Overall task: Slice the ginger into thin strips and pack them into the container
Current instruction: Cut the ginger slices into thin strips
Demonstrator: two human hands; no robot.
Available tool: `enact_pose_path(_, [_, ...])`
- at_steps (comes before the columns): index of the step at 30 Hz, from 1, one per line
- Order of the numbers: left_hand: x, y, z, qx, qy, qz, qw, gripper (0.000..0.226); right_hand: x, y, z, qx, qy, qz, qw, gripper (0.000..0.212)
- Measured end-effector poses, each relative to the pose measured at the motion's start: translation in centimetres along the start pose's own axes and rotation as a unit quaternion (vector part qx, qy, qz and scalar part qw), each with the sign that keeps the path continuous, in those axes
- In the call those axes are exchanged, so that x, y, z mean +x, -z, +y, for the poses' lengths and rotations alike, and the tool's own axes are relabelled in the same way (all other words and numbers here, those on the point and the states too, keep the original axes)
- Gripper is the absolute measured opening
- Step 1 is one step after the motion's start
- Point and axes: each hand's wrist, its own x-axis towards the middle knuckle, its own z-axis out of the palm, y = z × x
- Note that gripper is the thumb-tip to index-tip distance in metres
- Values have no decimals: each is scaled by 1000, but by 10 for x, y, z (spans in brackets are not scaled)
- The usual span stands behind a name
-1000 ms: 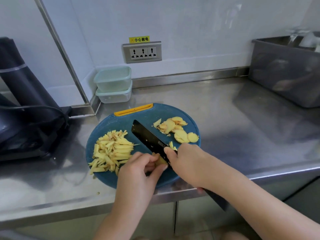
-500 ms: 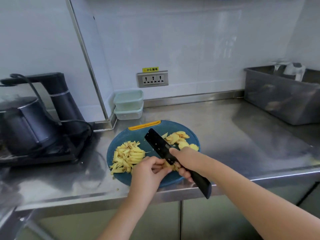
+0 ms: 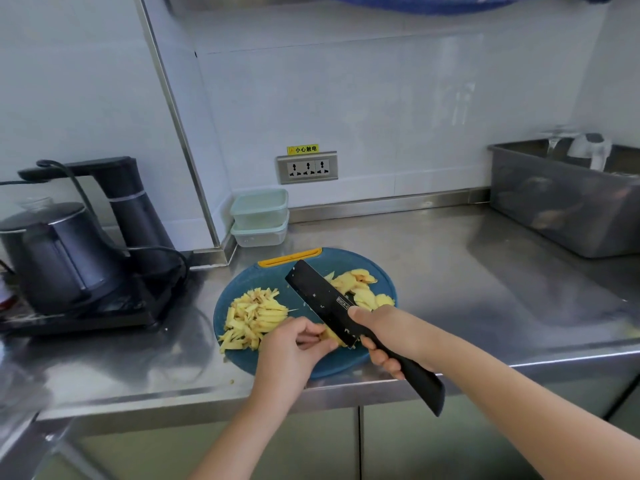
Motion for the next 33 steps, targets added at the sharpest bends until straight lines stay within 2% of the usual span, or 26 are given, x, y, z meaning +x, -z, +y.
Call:
enact_pose_path(7, [0, -2, -3, -3, -10, 12, 1000, 17, -1, -3, 7, -10, 22, 8, 1000, 50])
enact_pose_path(11, [-2, -6, -5, 18, -60, 41, 997, 17, -3, -7, 4, -65, 65, 37, 995, 49])
enact_pose_path(14, [-3, -8, -8, 30, -94, 62, 993, 19, -8, -12, -3, -99, 49, 47, 993, 49])
enact_pose_path(21, [-2, -9, -11, 37, -102, 71, 992, 19, -2, -17, -13, -193, 49, 80, 977, 48])
enact_pose_path(25, [-2, -6, -9, 33, -89, 64, 993, 19, -6, -27, -11, -261, 98, 109, 954, 35])
enact_pose_path(27, [-4, -5, -7, 25, -85, 58, 994, 19, -3, -28, -15, -264, 82, 109, 955, 13])
enact_pose_path(29, [-3, -5, -6, 22, -82, 58, 995, 19, -1, -29, -21, -338, 59, 84, 935, 32])
enact_pose_path(30, [-3, -5, -7, 26, -83, 61, 994, 19, -1, -31, -23, -340, 46, 75, 936, 31])
enact_pose_path(32, [-3, -5, -7, 31, -83, 62, 994, 19, -1, -30, -20, -291, 70, 94, 949, 11])
enact_pose_path(33, [-3, -5, -6, 29, -81, 61, 994, 20, 1, -29, -15, -255, 94, 114, 956, 22])
